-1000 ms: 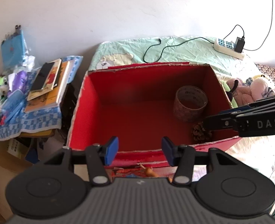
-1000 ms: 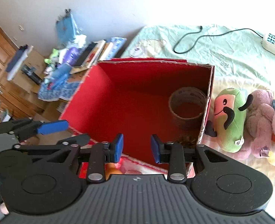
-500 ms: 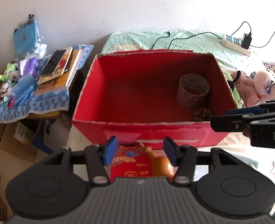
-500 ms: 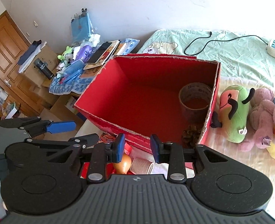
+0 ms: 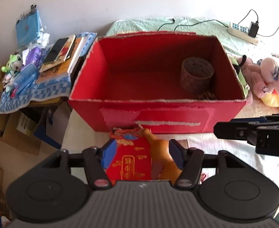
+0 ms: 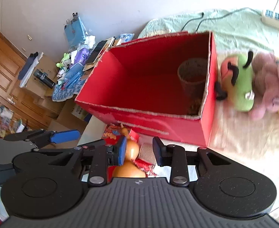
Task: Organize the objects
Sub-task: 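Withdraw the right gripper from the box toward the orange gourd, then close the right gripper around the waist of the orange gourd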
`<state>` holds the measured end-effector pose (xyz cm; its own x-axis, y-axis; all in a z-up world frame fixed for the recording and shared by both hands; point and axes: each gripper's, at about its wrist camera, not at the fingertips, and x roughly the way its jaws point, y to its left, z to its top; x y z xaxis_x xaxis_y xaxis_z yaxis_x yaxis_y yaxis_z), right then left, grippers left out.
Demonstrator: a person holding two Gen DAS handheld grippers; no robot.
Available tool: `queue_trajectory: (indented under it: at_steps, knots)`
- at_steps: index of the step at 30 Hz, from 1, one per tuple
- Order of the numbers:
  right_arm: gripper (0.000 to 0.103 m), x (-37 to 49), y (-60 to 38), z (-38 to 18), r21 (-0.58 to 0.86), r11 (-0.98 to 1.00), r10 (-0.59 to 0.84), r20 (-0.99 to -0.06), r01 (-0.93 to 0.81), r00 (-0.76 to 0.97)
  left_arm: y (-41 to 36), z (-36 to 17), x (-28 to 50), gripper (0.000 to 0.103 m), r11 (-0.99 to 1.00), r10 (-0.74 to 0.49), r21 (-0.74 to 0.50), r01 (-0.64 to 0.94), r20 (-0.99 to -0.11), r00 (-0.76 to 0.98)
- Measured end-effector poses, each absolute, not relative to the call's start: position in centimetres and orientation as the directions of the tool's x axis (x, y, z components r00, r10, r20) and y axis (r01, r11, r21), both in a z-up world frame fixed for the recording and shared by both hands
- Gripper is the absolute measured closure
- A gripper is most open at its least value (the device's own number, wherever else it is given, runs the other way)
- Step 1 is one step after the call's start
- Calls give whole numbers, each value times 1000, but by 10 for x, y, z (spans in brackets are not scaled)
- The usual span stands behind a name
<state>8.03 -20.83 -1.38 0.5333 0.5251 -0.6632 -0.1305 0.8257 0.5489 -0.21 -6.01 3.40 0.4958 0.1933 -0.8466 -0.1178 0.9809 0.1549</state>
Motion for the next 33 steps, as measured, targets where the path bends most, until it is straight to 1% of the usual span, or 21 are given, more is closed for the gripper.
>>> queue_trajectory:
  at_steps: [11, 14, 15, 18, 24, 31, 33]
  knots:
    - [69, 64, -213, -51, 690, 723, 601, -608, -28, 518, -55, 2, -16, 37, 983, 177, 135, -128, -884, 433]
    - [69, 60, -213, -58, 706, 708, 608, -605, -6, 513, -54, -3, -17, 37, 985, 165, 124, -121, -887, 432]
    - [69, 59, -214, -60, 714, 699, 577, -600, 46, 554, -54, -2, -18, 36, 986, 160, 121, -116, -884, 439]
    - [69, 54, -217, -67, 742, 667, 597, -585, 65, 549, -51, -1, -23, 32, 993, 99, 60, -99, -885, 455]
    - [69, 44, -226, -79, 777, 619, 602, -561, 112, 568, -42, -2, -35, 32, 995, 4, -42, -89, -882, 471]
    - [70, 41, -234, -82, 841, 530, 660, -489, 108, 571, -46, -5, -42, 31, 989, -109, -144, -37, -871, 479]
    - [70, 44, -235, -81, 862, 496, 677, -461, 107, 573, -49, -5, -43, 28, 982, -164, -189, -2, -859, 485]
